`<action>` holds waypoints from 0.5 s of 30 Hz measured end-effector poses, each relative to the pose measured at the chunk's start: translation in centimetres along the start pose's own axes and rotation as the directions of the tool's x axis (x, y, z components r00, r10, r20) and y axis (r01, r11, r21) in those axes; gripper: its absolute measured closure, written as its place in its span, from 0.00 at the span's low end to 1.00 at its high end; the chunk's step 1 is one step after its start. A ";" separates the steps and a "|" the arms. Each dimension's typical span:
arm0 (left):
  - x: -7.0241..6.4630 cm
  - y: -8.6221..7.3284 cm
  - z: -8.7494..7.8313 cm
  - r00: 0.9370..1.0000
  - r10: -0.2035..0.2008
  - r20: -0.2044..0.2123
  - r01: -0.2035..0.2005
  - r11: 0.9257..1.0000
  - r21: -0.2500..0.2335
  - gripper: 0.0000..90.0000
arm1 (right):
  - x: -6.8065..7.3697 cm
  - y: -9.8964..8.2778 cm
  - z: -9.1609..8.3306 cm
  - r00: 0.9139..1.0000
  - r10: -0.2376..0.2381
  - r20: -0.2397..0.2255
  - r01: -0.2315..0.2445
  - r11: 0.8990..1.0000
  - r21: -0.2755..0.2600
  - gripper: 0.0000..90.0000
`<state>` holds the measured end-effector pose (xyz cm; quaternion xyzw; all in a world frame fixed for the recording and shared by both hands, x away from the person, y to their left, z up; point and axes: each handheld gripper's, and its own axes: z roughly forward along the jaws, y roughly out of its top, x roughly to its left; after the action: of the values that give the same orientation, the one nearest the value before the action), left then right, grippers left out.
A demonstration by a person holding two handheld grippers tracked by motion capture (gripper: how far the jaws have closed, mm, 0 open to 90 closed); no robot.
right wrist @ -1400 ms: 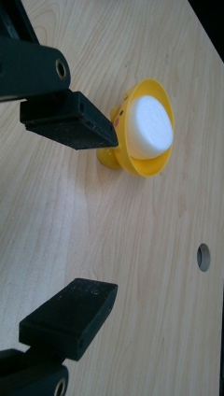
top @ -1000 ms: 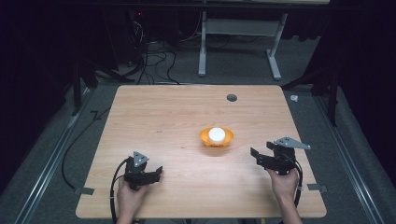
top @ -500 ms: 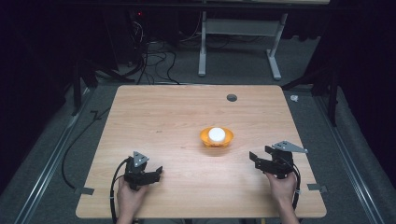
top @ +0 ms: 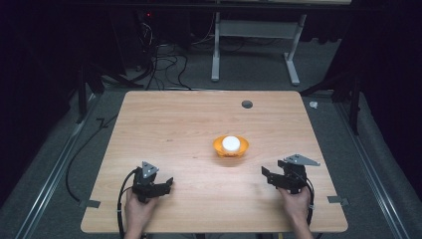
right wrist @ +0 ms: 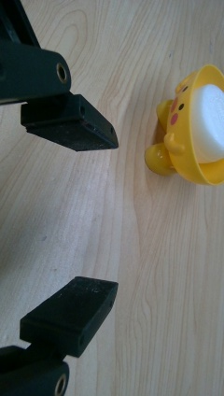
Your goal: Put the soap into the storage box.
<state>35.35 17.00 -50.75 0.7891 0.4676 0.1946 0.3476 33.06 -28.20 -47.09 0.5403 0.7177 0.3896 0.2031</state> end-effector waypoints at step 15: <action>0.0 0.0 0.0 1.000 0.000 0.000 0.000 1.000 0.000 0.21 | 0.6 -1.1 1.2 1.000 -0.012 0.013 0.011 0.999 0.034 0.30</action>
<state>35.34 17.00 -50.75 0.7889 0.4678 0.1947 0.3476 33.09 -27.34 -48.61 0.5421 0.7258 0.3727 0.2011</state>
